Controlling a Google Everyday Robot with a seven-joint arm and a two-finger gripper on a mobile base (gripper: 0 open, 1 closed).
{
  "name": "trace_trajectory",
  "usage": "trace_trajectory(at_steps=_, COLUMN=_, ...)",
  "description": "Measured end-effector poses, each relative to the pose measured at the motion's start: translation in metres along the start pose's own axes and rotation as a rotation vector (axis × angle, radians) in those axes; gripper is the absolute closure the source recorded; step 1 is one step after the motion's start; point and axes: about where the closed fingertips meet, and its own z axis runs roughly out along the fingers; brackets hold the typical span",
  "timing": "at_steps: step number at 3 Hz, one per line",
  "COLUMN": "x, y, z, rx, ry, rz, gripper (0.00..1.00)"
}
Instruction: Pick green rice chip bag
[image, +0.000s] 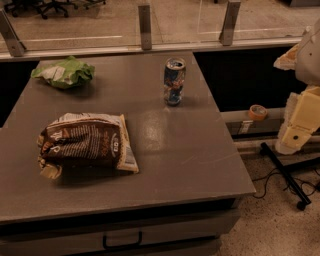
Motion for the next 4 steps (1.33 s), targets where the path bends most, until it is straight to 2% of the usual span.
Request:
trace_trajectory(at_steps=1, x=0.000, y=0.000, z=0.000, rx=0.000, ry=0.000, rz=0.000, gripper=0.00)
trace_trajectory(at_steps=2, x=-0.036, y=-0.011, z=0.005, rx=0.020, ry=-0.051, rz=-0.022, gripper=0.00)
trace_trajectory(at_steps=3, x=-0.092, y=-0.024, z=0.010, rx=0.031, ry=-0.130, rz=-0.070, gripper=0.00)
trace_trajectory(at_steps=4, x=-0.158, y=-0.035, z=0.013, rx=0.075, ry=-0.220, rz=-0.122, gripper=0.00)
